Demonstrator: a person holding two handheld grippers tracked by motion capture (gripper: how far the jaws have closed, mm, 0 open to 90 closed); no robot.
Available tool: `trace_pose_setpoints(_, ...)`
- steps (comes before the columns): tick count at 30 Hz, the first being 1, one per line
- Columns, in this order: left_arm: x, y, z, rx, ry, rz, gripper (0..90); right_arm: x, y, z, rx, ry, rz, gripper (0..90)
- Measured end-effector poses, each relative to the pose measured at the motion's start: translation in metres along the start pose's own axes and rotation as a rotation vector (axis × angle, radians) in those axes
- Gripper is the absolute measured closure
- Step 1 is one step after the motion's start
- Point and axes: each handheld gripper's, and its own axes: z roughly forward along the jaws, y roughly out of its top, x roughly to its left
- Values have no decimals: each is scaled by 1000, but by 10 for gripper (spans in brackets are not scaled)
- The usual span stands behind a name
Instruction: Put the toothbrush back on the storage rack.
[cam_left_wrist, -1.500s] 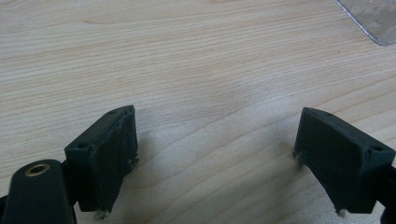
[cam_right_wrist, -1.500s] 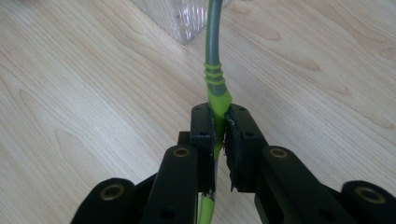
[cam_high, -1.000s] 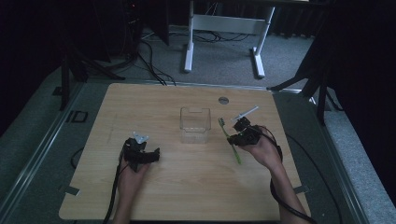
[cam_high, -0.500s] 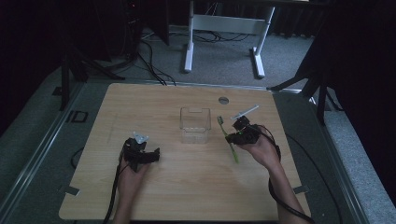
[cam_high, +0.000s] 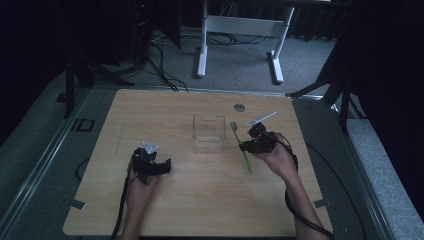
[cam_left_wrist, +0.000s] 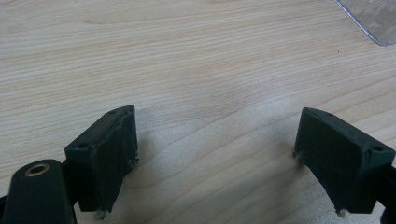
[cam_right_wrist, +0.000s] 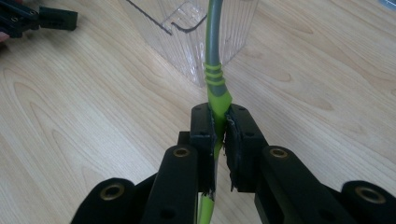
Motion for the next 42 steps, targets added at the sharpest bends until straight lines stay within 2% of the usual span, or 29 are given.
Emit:
trace_pose_setpoints(17,0,0,0,0,0,0,137,4,8,2,-25,13,8,820)
trace_pose_setpoints(42,0,0,0,0,0,1,137,7,21,0,-97,59,42,820)
